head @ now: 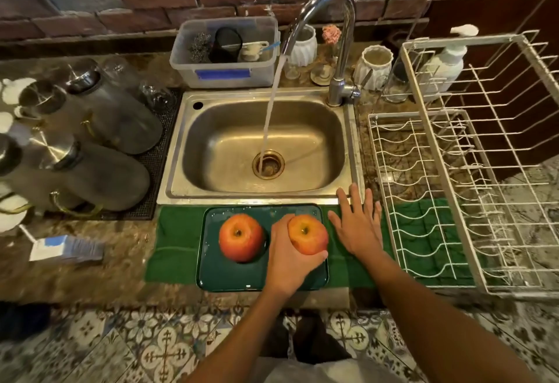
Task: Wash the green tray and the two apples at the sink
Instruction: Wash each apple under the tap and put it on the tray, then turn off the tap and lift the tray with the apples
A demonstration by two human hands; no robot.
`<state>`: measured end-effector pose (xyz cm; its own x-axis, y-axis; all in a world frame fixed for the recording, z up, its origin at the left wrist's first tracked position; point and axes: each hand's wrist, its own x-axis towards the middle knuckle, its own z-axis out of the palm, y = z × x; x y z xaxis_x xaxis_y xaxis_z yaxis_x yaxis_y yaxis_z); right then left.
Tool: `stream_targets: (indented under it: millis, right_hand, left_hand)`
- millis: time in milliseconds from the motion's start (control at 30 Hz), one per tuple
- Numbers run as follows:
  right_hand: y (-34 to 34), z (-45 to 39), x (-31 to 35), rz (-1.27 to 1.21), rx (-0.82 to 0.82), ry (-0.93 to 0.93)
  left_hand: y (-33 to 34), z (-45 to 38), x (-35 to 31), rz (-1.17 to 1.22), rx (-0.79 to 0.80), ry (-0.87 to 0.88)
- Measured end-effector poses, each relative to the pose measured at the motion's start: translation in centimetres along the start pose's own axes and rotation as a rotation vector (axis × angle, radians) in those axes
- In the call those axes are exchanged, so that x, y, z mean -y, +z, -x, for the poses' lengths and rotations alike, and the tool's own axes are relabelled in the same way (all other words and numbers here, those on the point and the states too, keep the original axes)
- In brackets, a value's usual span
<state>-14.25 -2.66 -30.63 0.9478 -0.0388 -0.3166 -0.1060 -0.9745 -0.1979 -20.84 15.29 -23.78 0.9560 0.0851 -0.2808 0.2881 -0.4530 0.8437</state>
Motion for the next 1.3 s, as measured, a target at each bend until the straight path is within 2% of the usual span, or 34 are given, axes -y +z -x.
stream_targets:
  millis: [533, 1300]
  right_hand:
    - [0.1, -0.2, -0.2, 0.001, -0.005, -0.012]
    - [0.0, 0.1, 0.0, 0.0, -0.021, -0.006]
  left_hand:
    - [0.5, 0.8, 1.0, -0.056, 0.013, 0.013]
    - [-1.0, 1.0, -0.7, -0.08, 0.111, -0.047]
